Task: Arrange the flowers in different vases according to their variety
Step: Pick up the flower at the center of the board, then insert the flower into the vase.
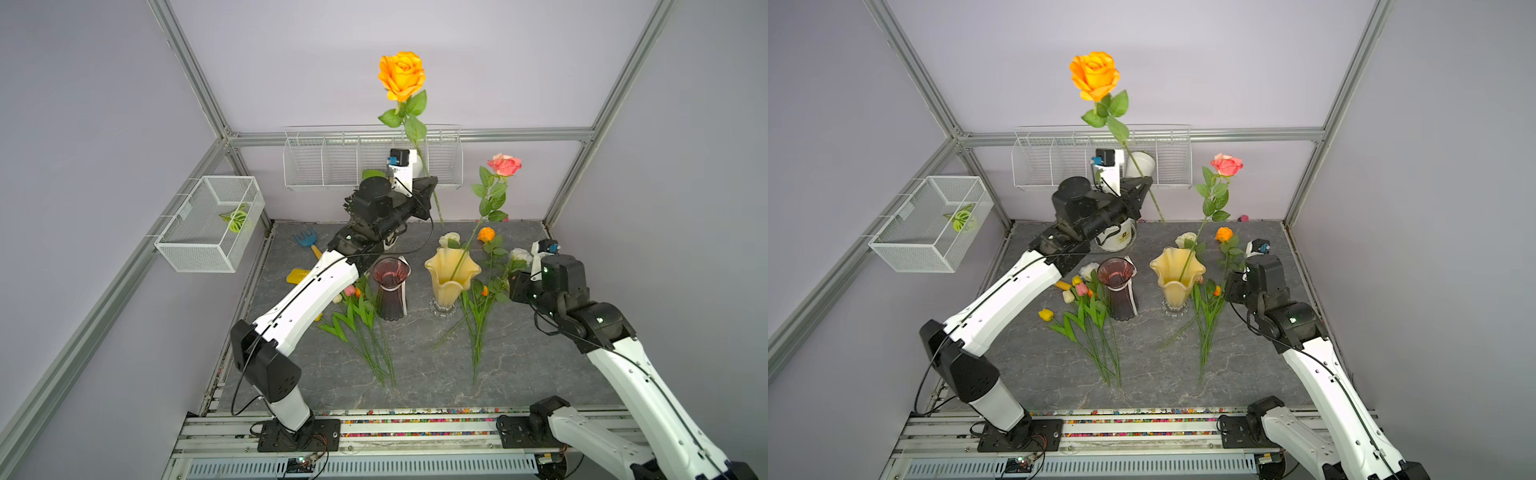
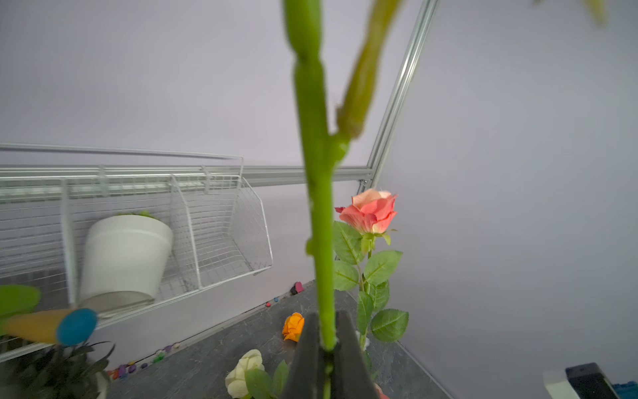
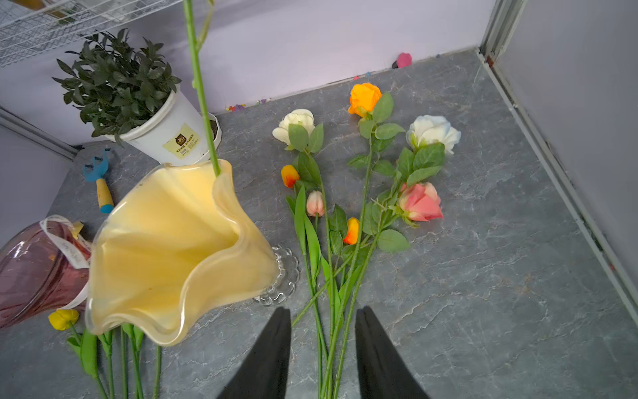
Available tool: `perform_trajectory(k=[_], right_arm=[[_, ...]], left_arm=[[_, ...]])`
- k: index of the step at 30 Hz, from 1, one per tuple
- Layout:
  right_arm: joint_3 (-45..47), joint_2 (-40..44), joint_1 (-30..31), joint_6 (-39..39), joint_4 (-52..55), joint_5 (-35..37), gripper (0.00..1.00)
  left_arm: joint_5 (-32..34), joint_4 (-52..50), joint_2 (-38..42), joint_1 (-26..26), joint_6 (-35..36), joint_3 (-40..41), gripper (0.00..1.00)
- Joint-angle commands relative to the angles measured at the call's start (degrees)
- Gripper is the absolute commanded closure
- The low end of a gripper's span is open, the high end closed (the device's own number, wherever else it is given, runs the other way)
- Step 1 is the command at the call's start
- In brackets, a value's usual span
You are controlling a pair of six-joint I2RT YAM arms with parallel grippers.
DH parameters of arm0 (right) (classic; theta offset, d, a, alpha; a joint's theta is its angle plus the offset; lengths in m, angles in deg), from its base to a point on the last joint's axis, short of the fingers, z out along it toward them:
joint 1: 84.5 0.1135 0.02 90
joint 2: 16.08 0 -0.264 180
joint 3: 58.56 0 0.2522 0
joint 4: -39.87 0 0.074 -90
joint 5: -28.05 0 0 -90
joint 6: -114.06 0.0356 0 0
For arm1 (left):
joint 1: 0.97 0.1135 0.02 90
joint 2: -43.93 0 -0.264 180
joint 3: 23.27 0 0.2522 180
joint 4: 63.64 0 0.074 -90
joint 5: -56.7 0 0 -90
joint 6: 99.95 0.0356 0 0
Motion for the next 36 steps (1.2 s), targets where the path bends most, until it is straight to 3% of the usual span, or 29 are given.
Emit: perform_trajectory(k=[1, 19, 25, 26, 28, 31, 36], right_arm=[[1.82, 1.53, -0.91, 2.22, -0.02, -3.16, 0.62], [7.42, -0.89, -4.4, 1.26, -0.79, -4.98, 0.61], [7.02, -2.17, -4.8, 0.42, 0.2, -4.65, 0.49], [6.83, -2.72, -4.94, 0.44, 0.57, -4.4, 0.45], [6.76, -3.64, -5.34, 0.61, 1.15, -4.03, 0.4], [7.27, -5.41, -6.54, 0.9, 1.1, -4.91, 0.38], [8.81, -8.05, -8.04, 1.76, -0.67, -5.72, 0.41]], left_arm=[[-5.83, 3.31, -2.32, -1.48, 1.38, -3.66, 1.0], [2.09, 4.61, -1.82, -7.8, -0.24, 20.5, 1.0], [3.02, -0.18, -2.51, -7.79, -2.1, 21.72, 1.0], [3.39, -1.04, -2.43, -7.83, -2.33, 21.44, 0.94], [4.01, -2.47, -2.19, -7.82, -2.58, 20.97, 0.74], [4.51, -6.63, -1.82, -7.77, -3.28, 19.64, 0.49], [4.69, -10.07, -0.62, -7.95, -3.62, 18.65, 0.4]])
